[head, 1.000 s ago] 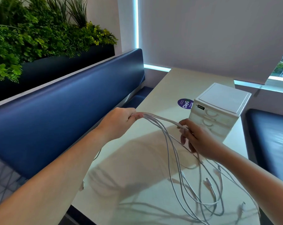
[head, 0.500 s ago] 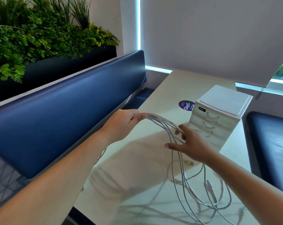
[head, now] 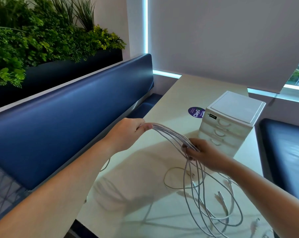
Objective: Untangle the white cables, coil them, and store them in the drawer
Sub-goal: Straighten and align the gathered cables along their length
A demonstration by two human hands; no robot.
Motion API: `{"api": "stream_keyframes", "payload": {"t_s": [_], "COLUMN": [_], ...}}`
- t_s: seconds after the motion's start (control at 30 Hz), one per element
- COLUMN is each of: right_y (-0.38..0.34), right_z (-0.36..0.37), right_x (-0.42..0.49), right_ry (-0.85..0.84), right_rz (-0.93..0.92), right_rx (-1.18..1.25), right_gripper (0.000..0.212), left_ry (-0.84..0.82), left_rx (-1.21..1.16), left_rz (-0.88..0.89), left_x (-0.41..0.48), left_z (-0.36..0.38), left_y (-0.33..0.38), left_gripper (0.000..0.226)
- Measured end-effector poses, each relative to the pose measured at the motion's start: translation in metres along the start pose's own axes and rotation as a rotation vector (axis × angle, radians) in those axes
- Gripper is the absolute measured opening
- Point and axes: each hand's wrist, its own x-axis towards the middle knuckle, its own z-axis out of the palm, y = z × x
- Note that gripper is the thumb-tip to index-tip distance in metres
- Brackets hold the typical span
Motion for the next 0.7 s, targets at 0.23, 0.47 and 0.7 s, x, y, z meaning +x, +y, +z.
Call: {"api": "stream_keyframes", "payload": {"t_s": [0.23, 0.47, 0.7], "right_y": [-0.005, -0.004, -0.001], "right_z": [-0.007, 0.01, 0.032], "right_x": [-0.002, 0.006, 0.015], "right_ry": [-0.091, 0.005, -0.064], "right_rz": [0.084, 0.05, 0.09], "right_rx": [0.134, 0.096, 0.117], "right_gripper": [0.014, 0.03, 0.025], "left_ry": [0.016, 0.029, -0.037], "left_rx": [-0.013, -0.062, -0.117], "left_rz": [0.014, 0.008, -0.019], "left_x": [0.002, 0.003, 0.009], "left_z": [-0.001, -0.002, -0.007], "left_y": [0.004, 0.005, 0.011], "left_gripper": [0.056, 0.056, 0.053]}}
